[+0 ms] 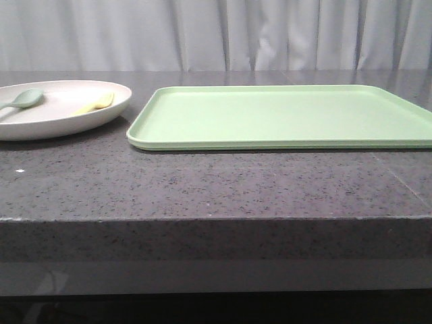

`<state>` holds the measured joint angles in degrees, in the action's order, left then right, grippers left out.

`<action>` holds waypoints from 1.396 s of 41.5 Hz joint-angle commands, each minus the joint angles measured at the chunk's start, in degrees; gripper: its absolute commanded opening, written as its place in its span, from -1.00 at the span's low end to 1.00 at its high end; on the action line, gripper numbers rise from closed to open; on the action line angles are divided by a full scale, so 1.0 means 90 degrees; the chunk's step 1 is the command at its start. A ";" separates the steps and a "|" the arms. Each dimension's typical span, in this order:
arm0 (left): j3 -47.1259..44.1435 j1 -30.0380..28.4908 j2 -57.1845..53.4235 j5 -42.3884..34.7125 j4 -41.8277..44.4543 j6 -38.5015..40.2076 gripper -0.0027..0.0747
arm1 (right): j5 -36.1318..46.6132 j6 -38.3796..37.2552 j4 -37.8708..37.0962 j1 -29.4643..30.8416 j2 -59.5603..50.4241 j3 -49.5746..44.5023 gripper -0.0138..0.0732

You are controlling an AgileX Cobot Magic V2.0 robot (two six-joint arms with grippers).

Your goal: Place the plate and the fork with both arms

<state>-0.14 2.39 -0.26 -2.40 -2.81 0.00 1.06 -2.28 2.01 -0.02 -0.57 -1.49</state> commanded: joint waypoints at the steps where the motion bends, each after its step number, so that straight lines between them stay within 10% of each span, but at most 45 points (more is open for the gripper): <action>1: -0.0061 -0.0014 -0.0143 -0.0543 -0.0034 0.0043 -0.98 | 0.0576 0.0060 -0.0075 -0.0006 -0.0114 0.0024 -0.88; 40: 0.0301 -0.0014 -0.0143 -0.0771 -0.0034 0.0043 -0.98 | 0.0461 0.0060 -0.0075 -0.0005 -0.0114 0.0320 -0.88; 58: 0.3452 -0.0014 0.1087 0.2110 -0.0034 0.0043 -0.98 | -0.1763 0.0066 -0.0094 -0.0005 0.0789 0.3088 -0.88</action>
<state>25.10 2.39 5.11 15.97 -2.81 0.00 -15.54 -2.28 1.90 -0.02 2.78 21.03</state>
